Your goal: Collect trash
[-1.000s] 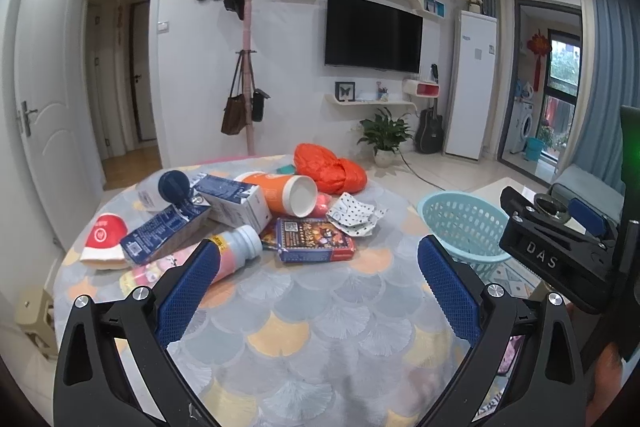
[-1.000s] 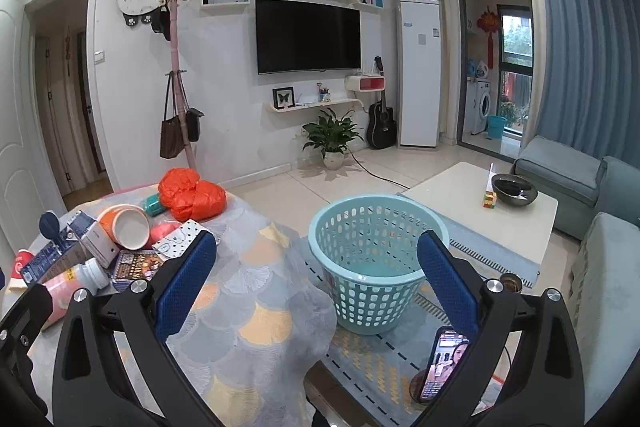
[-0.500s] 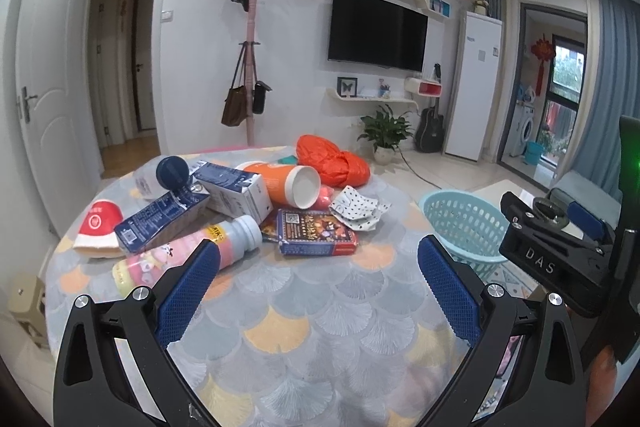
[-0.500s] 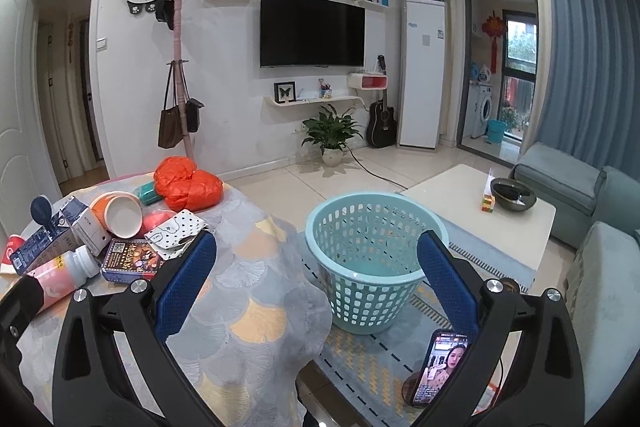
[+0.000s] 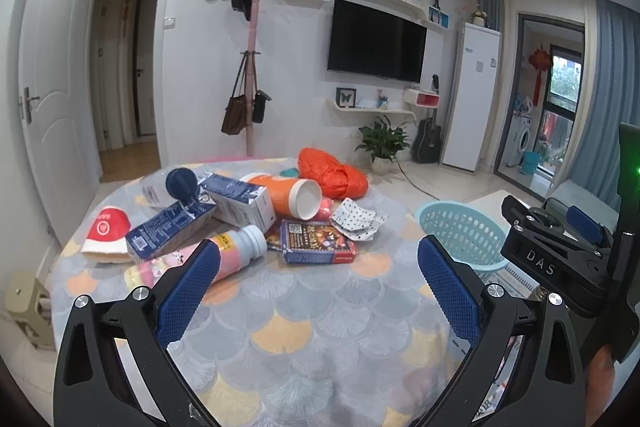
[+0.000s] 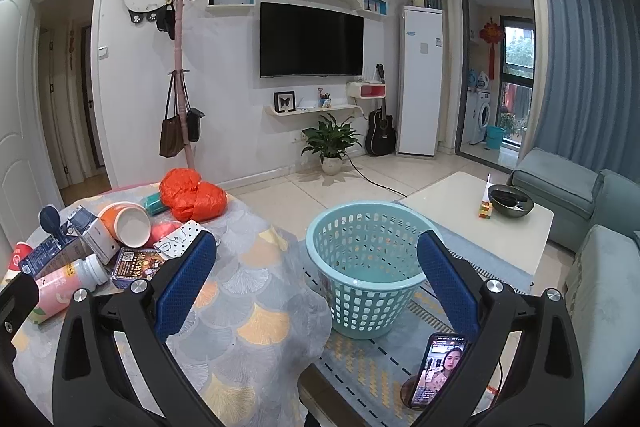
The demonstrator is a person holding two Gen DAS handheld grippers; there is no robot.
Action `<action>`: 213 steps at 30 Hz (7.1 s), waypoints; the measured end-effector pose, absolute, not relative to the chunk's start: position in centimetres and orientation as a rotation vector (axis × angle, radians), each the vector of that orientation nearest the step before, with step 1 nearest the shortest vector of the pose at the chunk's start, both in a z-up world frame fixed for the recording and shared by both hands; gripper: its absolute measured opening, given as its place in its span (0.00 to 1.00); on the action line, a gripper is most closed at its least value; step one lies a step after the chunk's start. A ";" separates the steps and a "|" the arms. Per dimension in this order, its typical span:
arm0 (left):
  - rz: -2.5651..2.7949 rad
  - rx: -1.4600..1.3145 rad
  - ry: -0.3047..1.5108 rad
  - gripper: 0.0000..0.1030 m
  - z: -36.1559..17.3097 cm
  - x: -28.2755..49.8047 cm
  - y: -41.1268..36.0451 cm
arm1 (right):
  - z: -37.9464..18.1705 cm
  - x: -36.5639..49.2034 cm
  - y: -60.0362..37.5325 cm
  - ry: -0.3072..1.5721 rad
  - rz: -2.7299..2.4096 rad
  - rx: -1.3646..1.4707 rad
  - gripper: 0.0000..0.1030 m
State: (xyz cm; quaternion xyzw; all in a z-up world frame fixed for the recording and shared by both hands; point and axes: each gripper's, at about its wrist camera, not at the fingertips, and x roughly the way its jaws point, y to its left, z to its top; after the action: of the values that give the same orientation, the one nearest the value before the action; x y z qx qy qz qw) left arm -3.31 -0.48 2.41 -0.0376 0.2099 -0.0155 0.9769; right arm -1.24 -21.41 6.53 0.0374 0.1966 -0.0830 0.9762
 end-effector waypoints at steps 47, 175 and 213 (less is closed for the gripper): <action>0.227 -0.443 0.853 0.83 -6.6 9.2 28.9 | 2.1 14.0 -12.8 0.723 0.206 0.066 0.65; -0.348 -0.105 0.471 0.61 22.2 12.0 -8.8 | 14.5 9.1 -29.2 0.626 0.129 0.071 0.65; 0.175 -0.601 0.794 0.71 0.6 15.8 24.2 | 4.6 14.3 -9.9 0.754 0.421 0.016 0.68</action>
State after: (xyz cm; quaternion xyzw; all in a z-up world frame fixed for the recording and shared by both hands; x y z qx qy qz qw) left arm 15.81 24.19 0.65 -0.2879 0.3805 0.0838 0.8748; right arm 14.29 -9.86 4.63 0.0075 0.3654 0.2042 0.9081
